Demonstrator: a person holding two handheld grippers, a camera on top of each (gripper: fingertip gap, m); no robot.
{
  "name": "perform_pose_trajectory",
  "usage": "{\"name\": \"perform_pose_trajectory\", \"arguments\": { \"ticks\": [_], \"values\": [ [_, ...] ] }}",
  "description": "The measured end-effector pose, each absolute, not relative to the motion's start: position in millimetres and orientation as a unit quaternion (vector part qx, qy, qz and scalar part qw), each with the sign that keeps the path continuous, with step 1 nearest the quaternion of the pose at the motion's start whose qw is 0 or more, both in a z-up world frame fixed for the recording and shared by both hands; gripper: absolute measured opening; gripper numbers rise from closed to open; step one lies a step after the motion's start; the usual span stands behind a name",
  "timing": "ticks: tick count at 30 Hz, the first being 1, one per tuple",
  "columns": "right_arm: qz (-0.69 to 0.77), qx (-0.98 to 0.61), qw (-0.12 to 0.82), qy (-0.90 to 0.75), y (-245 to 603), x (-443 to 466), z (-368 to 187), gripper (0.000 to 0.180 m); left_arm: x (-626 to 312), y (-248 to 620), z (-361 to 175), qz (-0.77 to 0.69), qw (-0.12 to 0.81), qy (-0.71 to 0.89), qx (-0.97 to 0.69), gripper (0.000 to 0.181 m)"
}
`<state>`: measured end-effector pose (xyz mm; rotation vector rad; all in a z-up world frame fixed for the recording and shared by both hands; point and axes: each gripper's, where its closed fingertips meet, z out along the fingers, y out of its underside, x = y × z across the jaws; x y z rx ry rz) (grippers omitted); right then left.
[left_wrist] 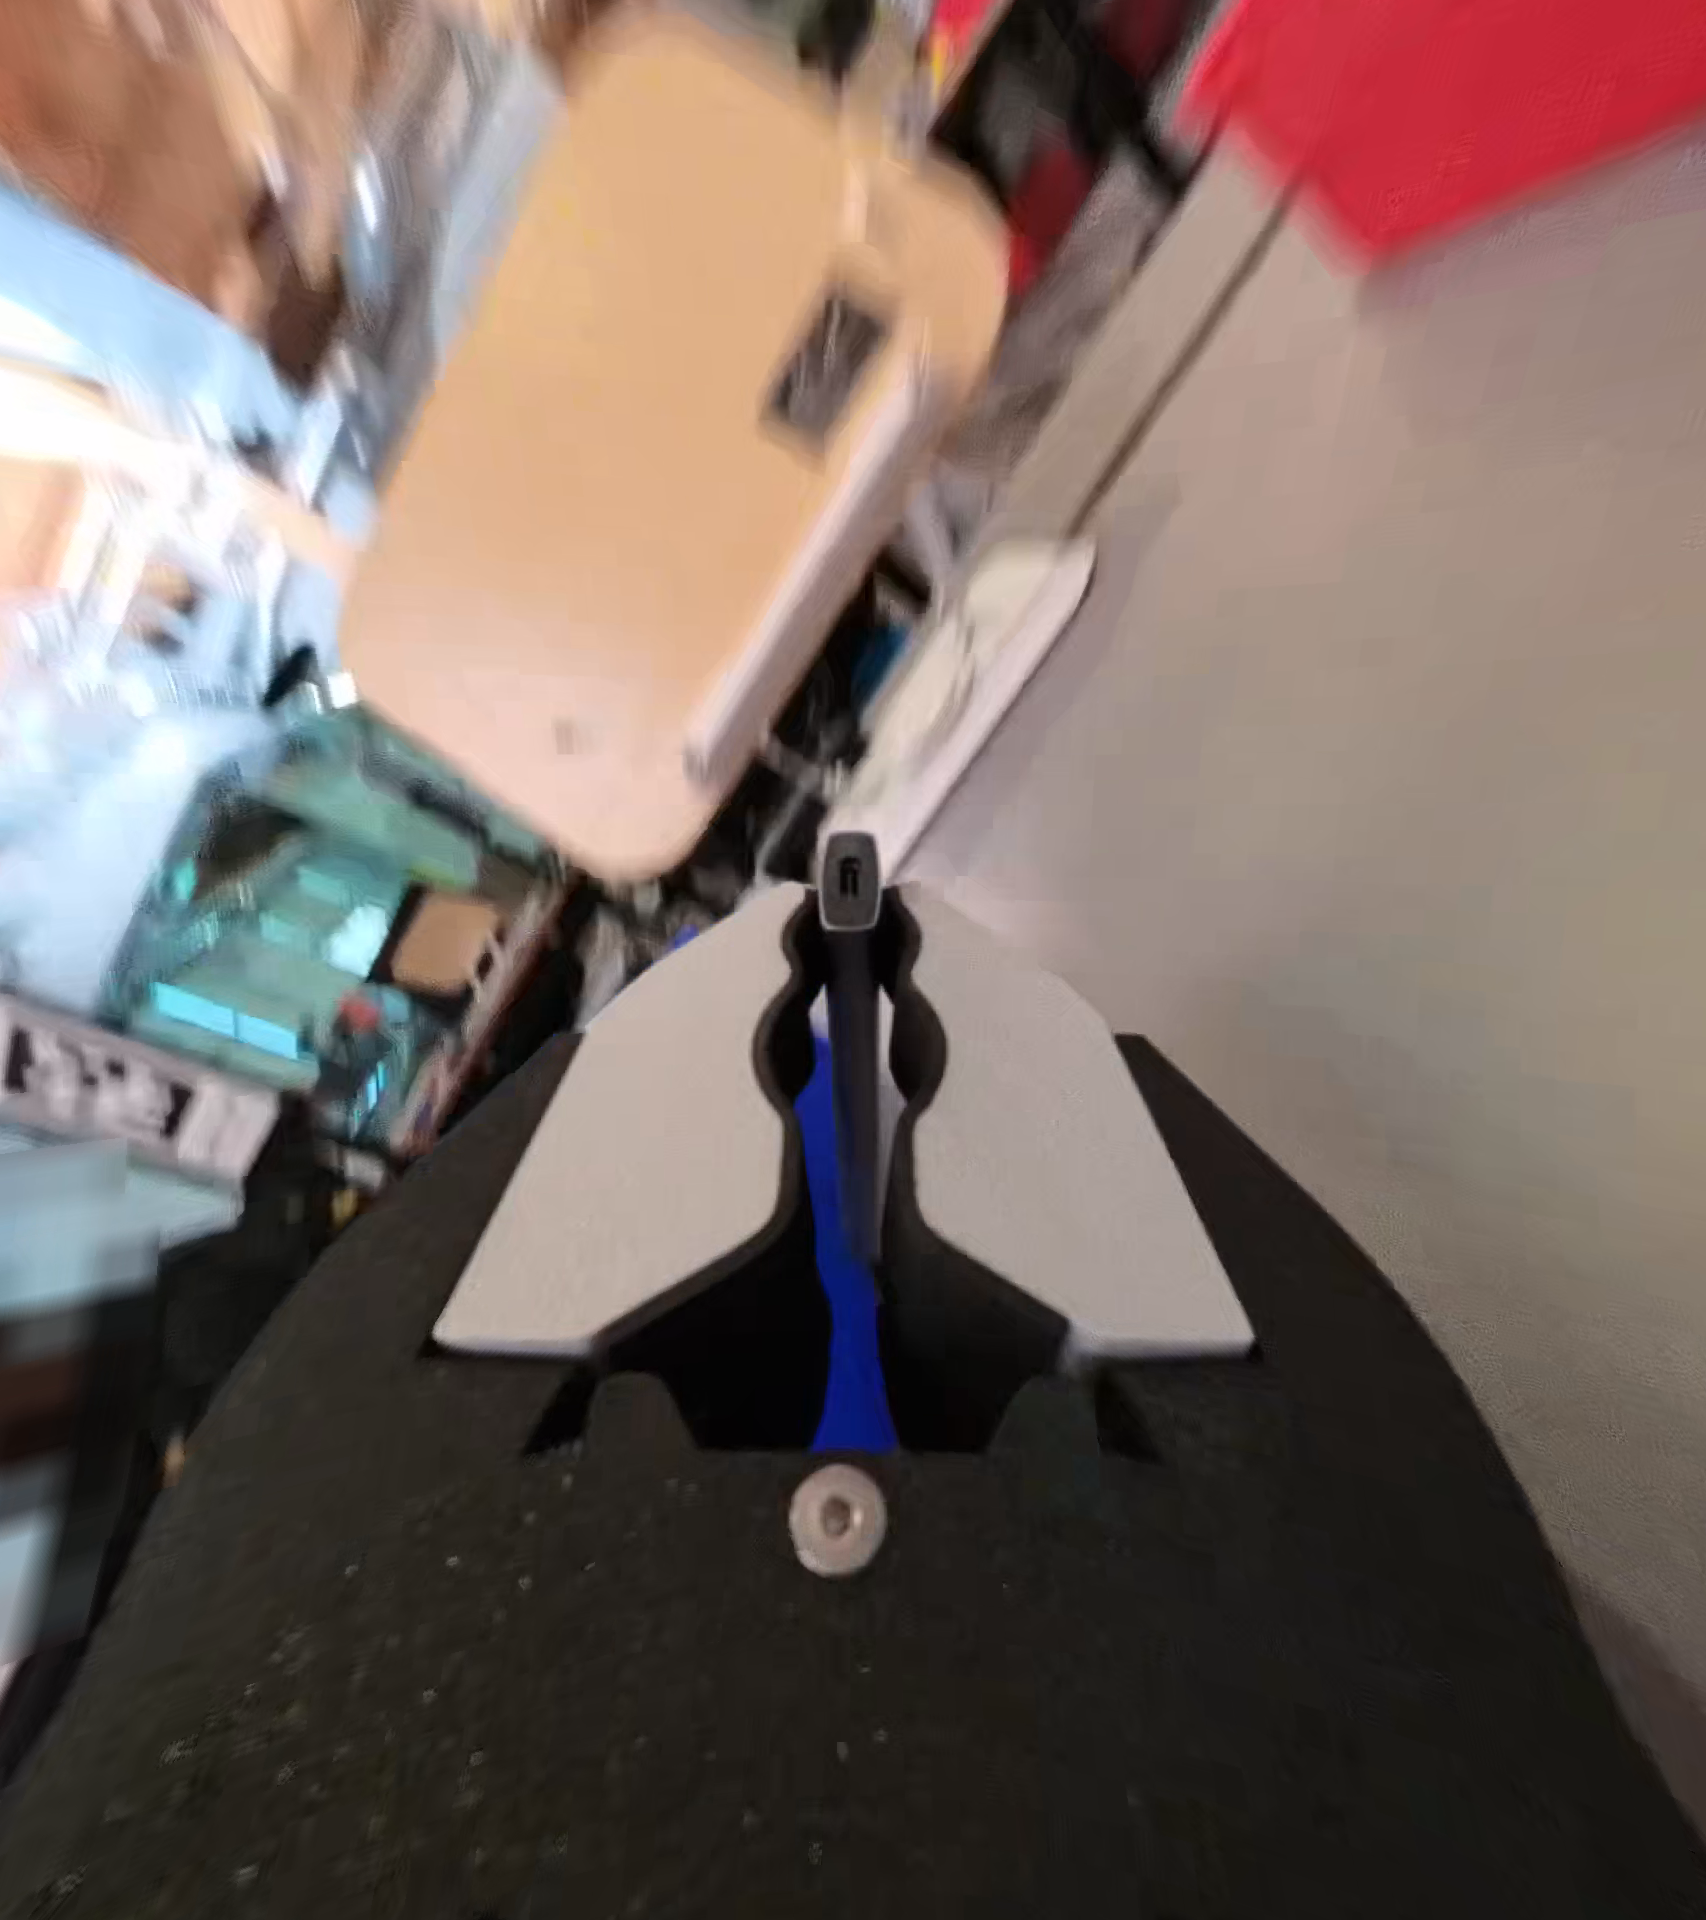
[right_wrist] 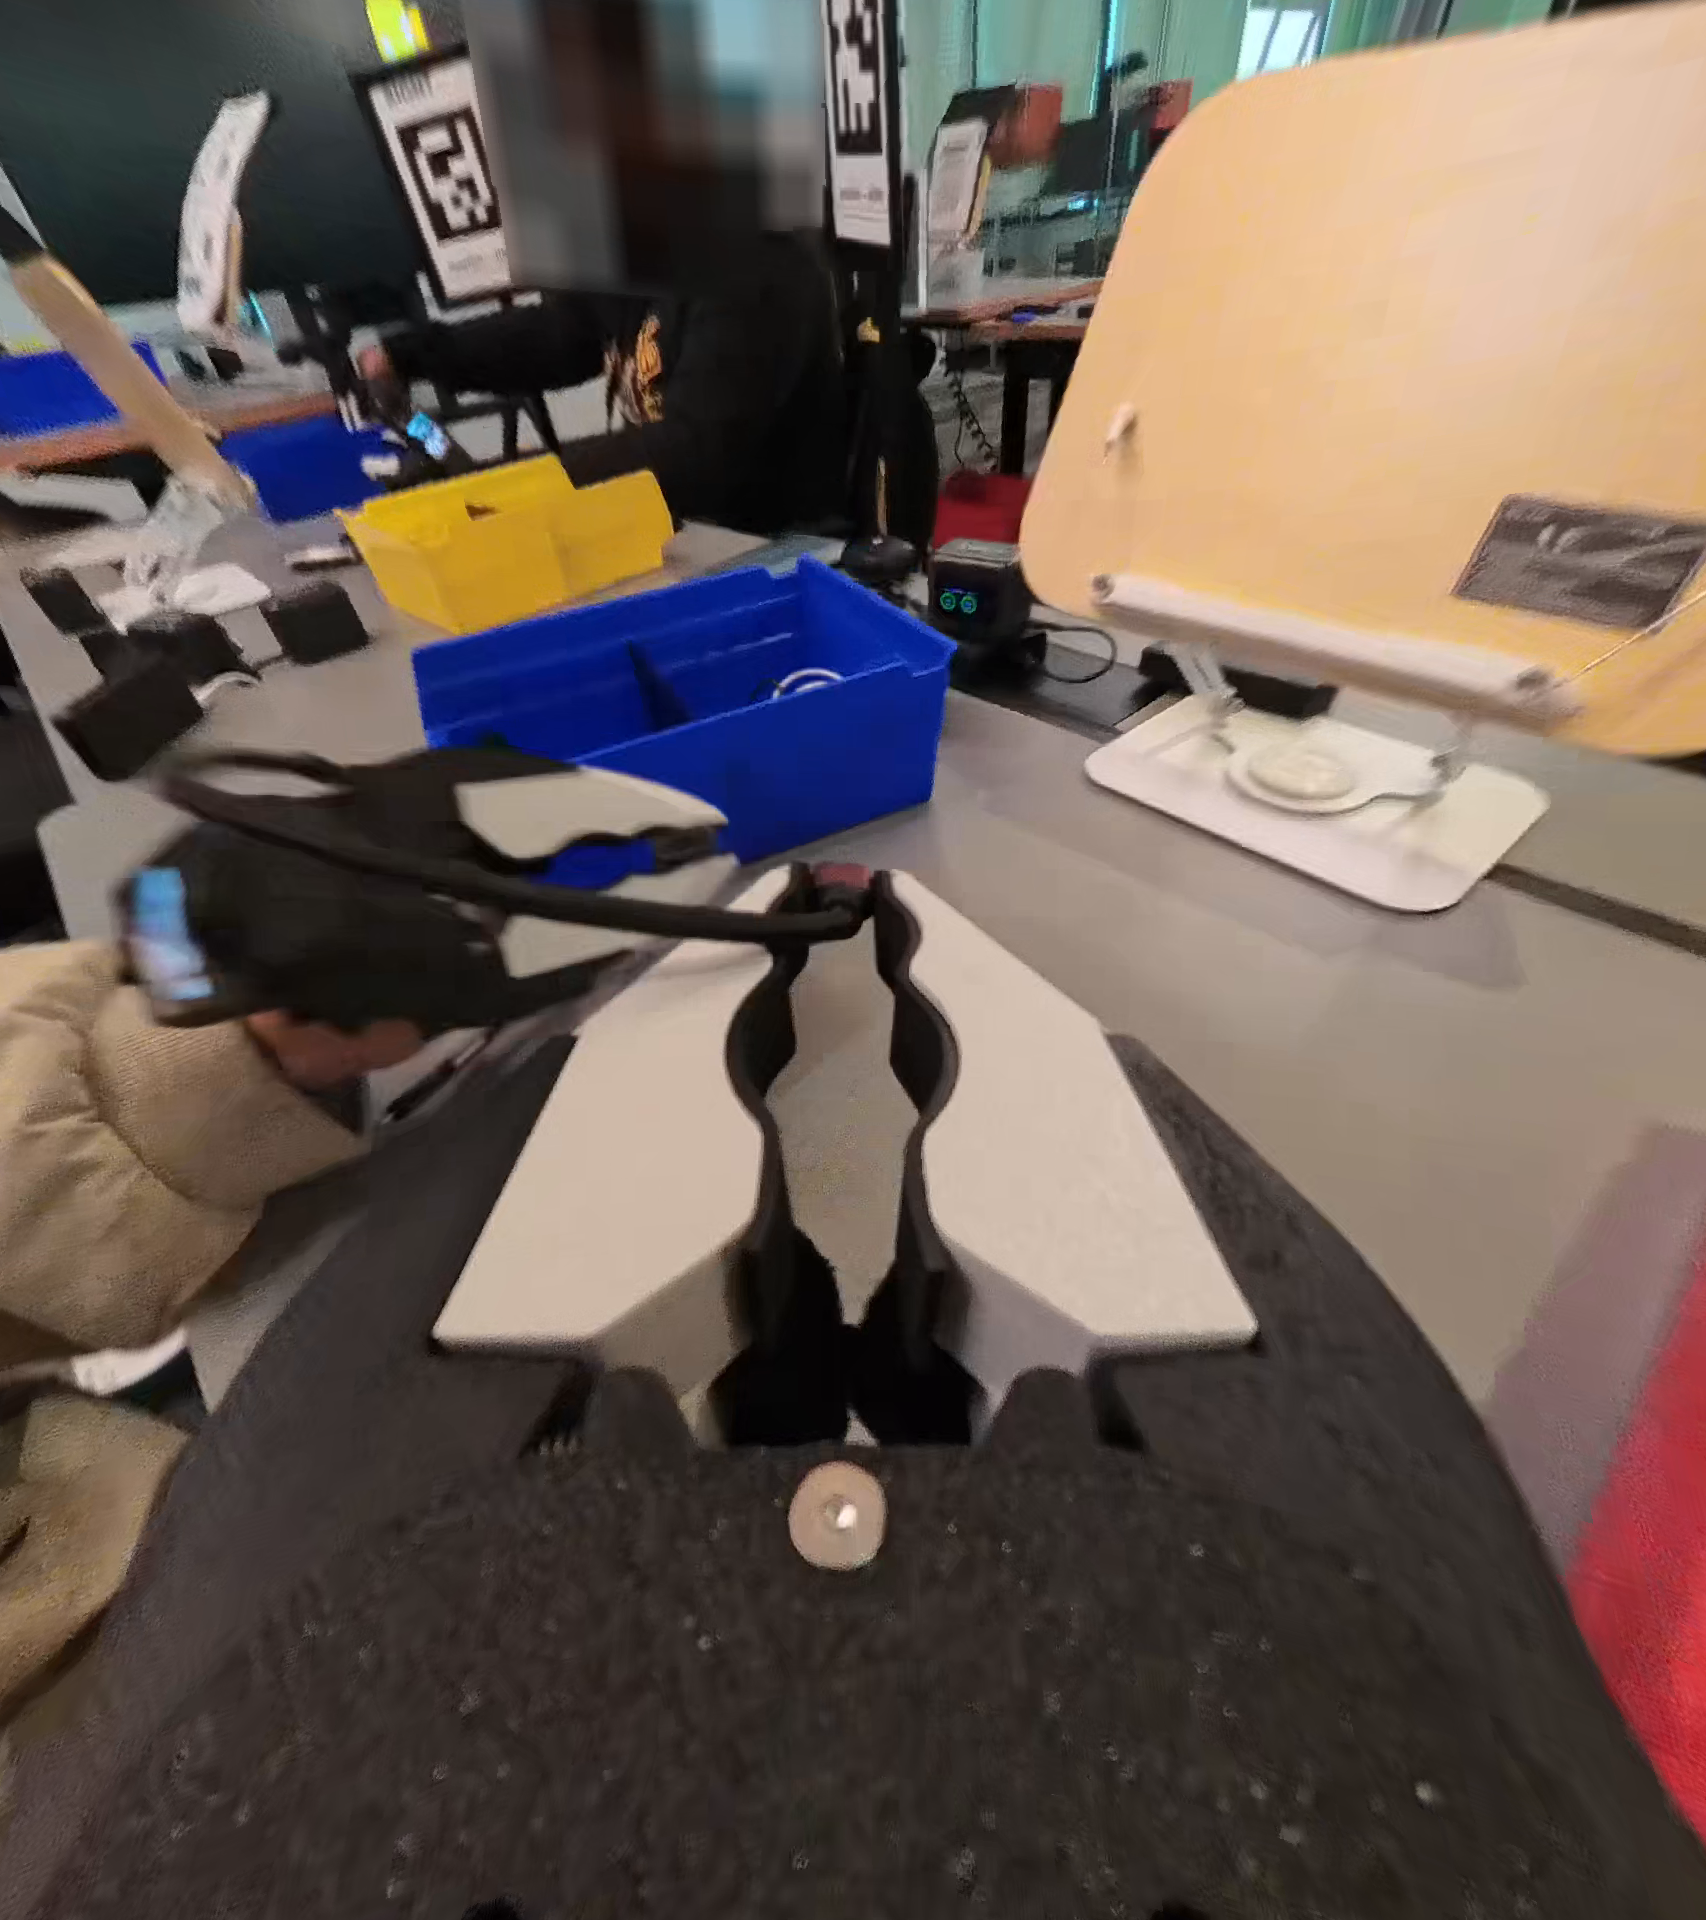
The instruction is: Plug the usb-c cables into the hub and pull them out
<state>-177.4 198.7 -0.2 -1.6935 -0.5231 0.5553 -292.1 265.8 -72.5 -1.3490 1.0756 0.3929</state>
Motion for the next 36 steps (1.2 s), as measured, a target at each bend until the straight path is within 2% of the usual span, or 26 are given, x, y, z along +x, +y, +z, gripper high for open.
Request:
{"name": "perform_pose_trajectory", "arguments": {
  "ticks": [1,5,8,10,13,17,22,25,26,28,36],
  "values": [
    [0.23,-0.743,0.578,-0.246,196,-177,5,0.011,-271,249,-62,0.16,0.648,0.487,-0.563,0.009],
    [0.183,-0.747,0.593,-0.238,201,-149,50,0.012,-238,239,-120,0.17,0.579,0.576,-0.551,0.01],
    [0.134,-0.747,0.632,-0.157,208,-69,82,0.012,-242,240,-118,0.18,0.584,0.573,-0.546,0.009],
    [0.082,-0.772,0.621,-0.112,210,-9,82,0.011,-245,241,-121,0.158,0.58,0.567,-0.563,0.01],
    [-0.044,-0.813,0.577,-0.058,213,73,57,0.012,-239,235,-127,0.146,0.572,0.584,-0.557,0.009],
    [-0.143,-0.868,0.475,-0.015,225,137,-11,0.011,-228,226,-135,0.154,0.564,0.605,-0.54,0.009],
    [-0.179,-0.956,0.227,-0.04,216,155,-138,0.011,-222,222,-134,0.139,0.562,0.603,-0.549,0.009],
    [-0.127,-0.971,0.196,-0.038,214,140,-163,0.014,-224,222,-134,0.138,0.563,0.602,-0.55,0.009],
    [-0.117,-0.976,0.181,-0.039,211,137,-167,0.028,-225,222,-135,0.136,0.561,0.603,-0.551,0.009],
    [-0.102,-0.981,0.157,-0.043,206,134,-173,0.04,-225,222,-136,0.135,0.559,0.604,-0.552,0.009],
    [-0.063,-0.978,0.195,-0.031,214,134,-166,0.038,-225,220,-138,0.136,0.556,0.611,-0.546,0.009]
  ]
}}
